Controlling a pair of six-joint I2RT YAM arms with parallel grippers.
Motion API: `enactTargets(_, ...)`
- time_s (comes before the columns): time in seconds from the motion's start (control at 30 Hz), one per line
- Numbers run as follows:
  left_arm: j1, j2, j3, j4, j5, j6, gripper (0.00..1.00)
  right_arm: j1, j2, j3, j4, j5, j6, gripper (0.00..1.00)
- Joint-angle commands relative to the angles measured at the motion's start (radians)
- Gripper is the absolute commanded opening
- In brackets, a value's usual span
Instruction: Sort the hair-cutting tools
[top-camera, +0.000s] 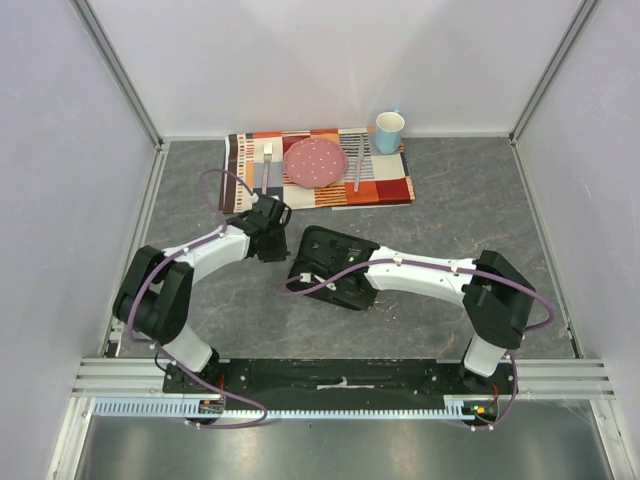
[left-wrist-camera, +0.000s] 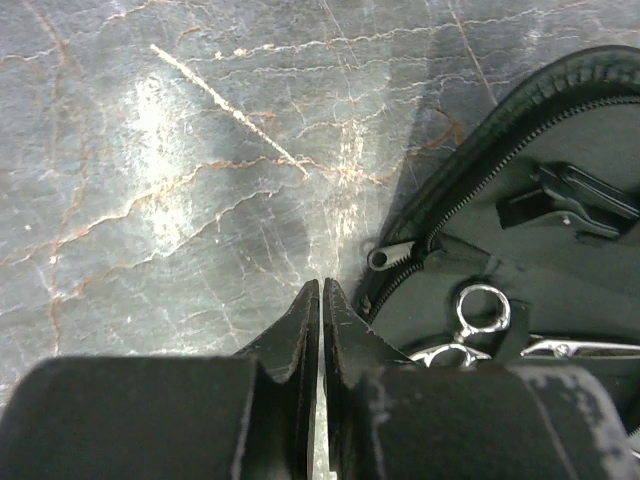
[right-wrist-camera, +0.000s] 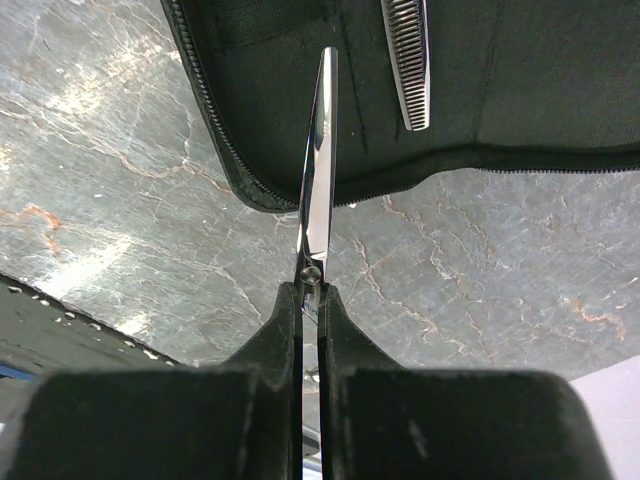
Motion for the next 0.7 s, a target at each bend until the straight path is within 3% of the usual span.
enactTargets(0.0,0.002,0.061,0.053,0.017,-0.011,-0.007,0.09,0.005,0.007,0.03,-0.031,0.026,-0.025,0.0)
enactTargets(0.67,-0.029,0.164,0.09,0.103,0.146,0.016,0.08,0.005,0.067,-0.016,-0.018,-0.04,-0.063,0.0)
